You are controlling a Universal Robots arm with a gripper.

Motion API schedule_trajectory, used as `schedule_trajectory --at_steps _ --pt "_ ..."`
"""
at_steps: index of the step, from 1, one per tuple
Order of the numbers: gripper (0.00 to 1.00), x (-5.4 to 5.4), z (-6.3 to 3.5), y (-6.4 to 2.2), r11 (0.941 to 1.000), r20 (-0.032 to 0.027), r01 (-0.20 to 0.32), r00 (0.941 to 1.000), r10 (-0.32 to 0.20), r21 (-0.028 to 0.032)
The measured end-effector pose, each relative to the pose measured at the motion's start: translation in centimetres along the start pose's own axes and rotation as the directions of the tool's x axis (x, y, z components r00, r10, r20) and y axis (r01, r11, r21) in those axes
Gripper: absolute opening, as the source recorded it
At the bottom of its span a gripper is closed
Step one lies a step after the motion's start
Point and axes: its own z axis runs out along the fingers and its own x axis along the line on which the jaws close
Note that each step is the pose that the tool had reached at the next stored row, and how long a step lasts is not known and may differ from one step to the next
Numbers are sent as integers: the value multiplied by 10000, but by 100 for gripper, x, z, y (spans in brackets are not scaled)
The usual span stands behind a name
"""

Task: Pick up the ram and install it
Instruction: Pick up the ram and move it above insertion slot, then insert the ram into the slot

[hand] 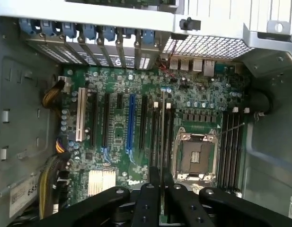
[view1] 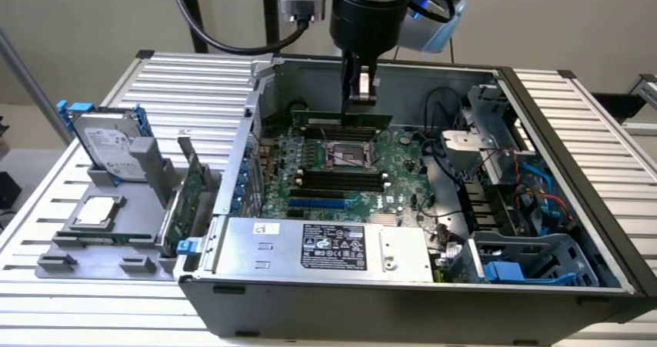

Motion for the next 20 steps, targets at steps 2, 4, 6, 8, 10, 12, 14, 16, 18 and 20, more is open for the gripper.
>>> schedule_trajectory --at_steps 2,4,6,8,10,12,14,16,18,20 --pt "0 -36 25 -26 10000 0 -4 10000 4 0" --pt "0 -65 36 -40 10000 1 -28 10000 28 2" --pt "0 -94 38 -50 10000 2 -50 10000 50 4" --pt "0 -101 38 -51 10000 -1 -53 10000 53 3" --pt "0 -102 39 -51 10000 1 -54 10000 54 4" --pt "0 -102 39 -51 10000 1 -54 10000 54 4" --pt "0 -102 39 -51 10000 1 -54 10000 54 4" --pt "0 -102 39 -51 10000 1 -54 10000 54 4" --pt "0 -102 39 -51 10000 1 -54 10000 54 4" --pt "0 -102 39 -51 10000 1 -54 10000 54 4"
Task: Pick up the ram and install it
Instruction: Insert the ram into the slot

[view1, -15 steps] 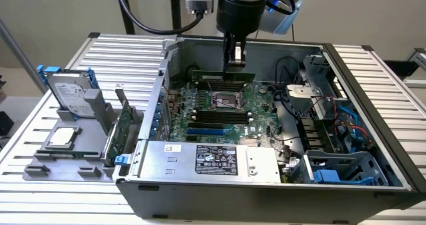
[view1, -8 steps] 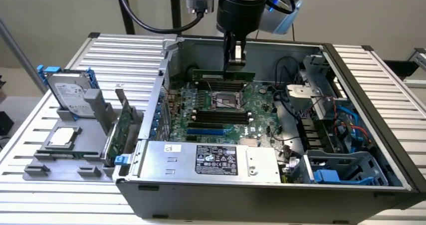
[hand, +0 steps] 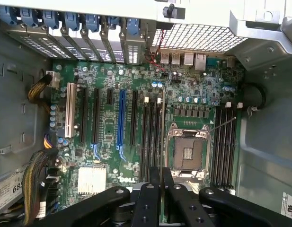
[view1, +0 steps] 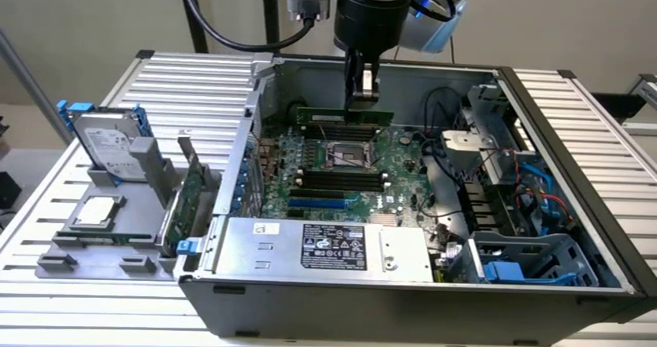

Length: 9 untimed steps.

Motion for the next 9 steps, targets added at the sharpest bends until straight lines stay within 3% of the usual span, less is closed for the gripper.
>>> schedule_trajectory --at_steps 9 --pt "0 9 122 -10 10000 3 -75 10000 75 6"
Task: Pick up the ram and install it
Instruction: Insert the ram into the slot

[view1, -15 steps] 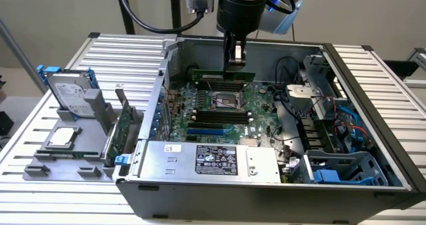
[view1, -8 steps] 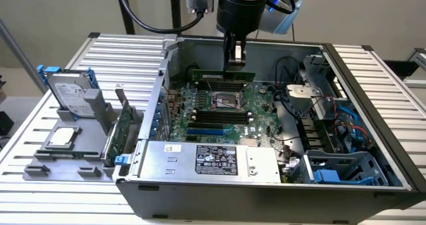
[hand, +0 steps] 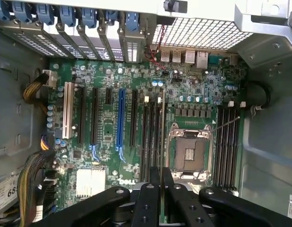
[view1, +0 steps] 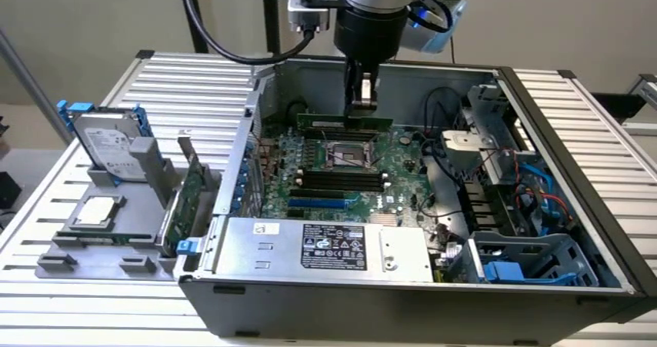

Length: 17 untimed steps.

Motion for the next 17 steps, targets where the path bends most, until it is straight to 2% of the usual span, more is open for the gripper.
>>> schedule_trajectory --at_steps 13,17 --pt "0 20 234 -49 9998 4 -201 9998 201 15" --pt "0 21 245 -50 9998 4 -204 9998 204 14"
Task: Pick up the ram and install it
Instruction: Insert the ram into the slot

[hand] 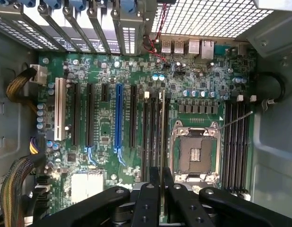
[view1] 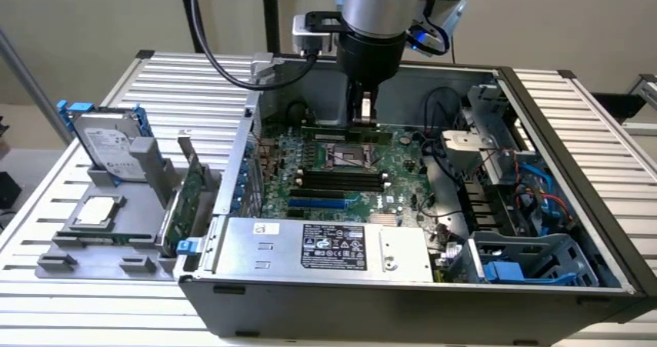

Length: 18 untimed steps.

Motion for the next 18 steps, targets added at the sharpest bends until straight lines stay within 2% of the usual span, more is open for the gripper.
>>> schedule_trajectory --at_steps 13,18 --pt "0 0 2 1 10000 1 0 10000 0 1" --pt "0 6 77 17 10000 2 1 10000 -1 17"
